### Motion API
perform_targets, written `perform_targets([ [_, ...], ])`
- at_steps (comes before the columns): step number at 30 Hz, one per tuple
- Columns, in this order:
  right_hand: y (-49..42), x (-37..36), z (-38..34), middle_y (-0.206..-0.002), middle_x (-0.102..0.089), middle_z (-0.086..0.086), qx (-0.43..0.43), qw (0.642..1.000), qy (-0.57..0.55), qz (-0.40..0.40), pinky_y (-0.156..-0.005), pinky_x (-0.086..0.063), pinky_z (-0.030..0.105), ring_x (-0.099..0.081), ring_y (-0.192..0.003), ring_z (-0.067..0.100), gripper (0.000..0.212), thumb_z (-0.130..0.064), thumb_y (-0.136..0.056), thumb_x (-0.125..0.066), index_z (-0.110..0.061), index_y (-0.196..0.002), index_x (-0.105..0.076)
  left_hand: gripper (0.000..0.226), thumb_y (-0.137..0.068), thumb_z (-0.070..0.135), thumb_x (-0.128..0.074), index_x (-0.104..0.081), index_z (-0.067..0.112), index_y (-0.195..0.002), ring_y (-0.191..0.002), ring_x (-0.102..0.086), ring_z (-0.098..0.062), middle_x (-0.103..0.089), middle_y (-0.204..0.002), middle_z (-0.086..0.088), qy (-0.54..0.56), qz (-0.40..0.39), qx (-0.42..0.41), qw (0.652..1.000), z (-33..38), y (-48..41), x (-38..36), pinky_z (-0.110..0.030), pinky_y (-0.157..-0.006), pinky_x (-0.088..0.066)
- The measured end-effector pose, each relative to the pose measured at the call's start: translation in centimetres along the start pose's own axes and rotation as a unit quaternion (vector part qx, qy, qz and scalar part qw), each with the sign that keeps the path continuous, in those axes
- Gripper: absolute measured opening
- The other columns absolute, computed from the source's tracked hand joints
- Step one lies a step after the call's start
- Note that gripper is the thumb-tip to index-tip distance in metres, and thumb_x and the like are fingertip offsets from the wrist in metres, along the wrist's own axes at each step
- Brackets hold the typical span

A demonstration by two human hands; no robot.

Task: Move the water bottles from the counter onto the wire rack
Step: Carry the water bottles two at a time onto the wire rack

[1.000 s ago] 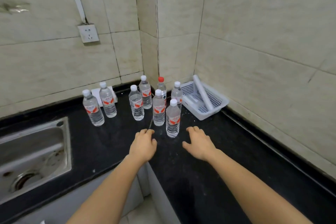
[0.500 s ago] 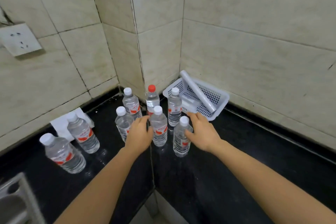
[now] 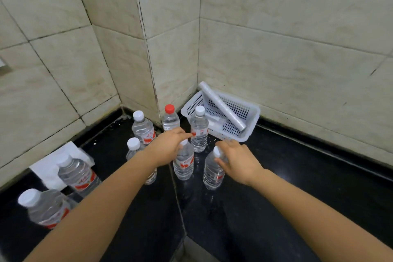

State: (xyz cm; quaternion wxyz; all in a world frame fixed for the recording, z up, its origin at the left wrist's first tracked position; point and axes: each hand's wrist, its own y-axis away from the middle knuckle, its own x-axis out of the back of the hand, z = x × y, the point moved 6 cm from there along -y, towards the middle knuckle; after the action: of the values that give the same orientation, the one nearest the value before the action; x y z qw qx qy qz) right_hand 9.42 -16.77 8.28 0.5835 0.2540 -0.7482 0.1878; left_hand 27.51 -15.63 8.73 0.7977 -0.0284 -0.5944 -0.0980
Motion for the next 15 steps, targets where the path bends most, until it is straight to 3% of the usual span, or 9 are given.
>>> perform_targets([
  [4, 1.3, 0.1, 0.5, -0.12, -0.056, 0.005, -0.038, 0.999, 0.002, 0.019, -0.088, -0.04, 0.038, -0.05, -0.113, 0.026, 0.03, -0.033, -0.094, -0.053, -0.014, -0.117, -0.05, 0.049, -0.093, 0.019, -0.053, -0.04, 0.017, -0.141, -0.116, -0.051, -0.026, -0.05, -0.127, -0.009, -0.046, -0.039, 0.002, 0.998, 0.6, -1.2, 0.0, -0.033, -0.093, -0.04],
  [8, 3.7, -0.3, 2.2, -0.113, -0.056, 0.004, -0.086, 0.996, -0.023, 0.031, -0.085, -0.043, 0.039, -0.051, -0.107, 0.025, 0.029, -0.034, -0.092, -0.054, -0.014, -0.112, -0.051, 0.042, -0.094, 0.045, -0.046, -0.048, 0.015, -0.122, -0.102, -0.056, -0.027, -0.055, -0.11, -0.009, -0.046, -0.059, 0.028, 0.997, 0.8, -1.0, -0.9, -0.038, -0.085, -0.046],
  [11, 5.8, -0.2, 3.8, -0.107, -0.059, 0.004, -0.122, 0.99, -0.063, 0.039, -0.083, -0.045, 0.038, -0.054, -0.103, 0.025, 0.028, -0.037, -0.089, -0.057, -0.015, -0.106, -0.054, 0.037, -0.095, 0.046, -0.042, -0.046, 0.015, -0.114, -0.093, -0.058, -0.028, -0.061, -0.103, -0.011, -0.075, -0.043, 0.021, 0.996, 2.1, -0.9, -1.4, -0.041, -0.078, -0.049],
  [15, 8.9, 0.9, 6.4, -0.095, -0.064, 0.001, -0.172, 0.975, -0.132, 0.053, -0.078, -0.049, 0.04, -0.059, -0.09, 0.023, 0.026, -0.04, -0.083, -0.063, -0.017, -0.095, -0.059, 0.036, -0.092, 0.05, -0.046, -0.052, 0.015, -0.101, -0.09, -0.06, -0.029, -0.065, -0.1, -0.01, -0.087, 0.002, 0.025, 0.996, 5.3, -0.8, -1.5, -0.034, -0.067, -0.042],
])
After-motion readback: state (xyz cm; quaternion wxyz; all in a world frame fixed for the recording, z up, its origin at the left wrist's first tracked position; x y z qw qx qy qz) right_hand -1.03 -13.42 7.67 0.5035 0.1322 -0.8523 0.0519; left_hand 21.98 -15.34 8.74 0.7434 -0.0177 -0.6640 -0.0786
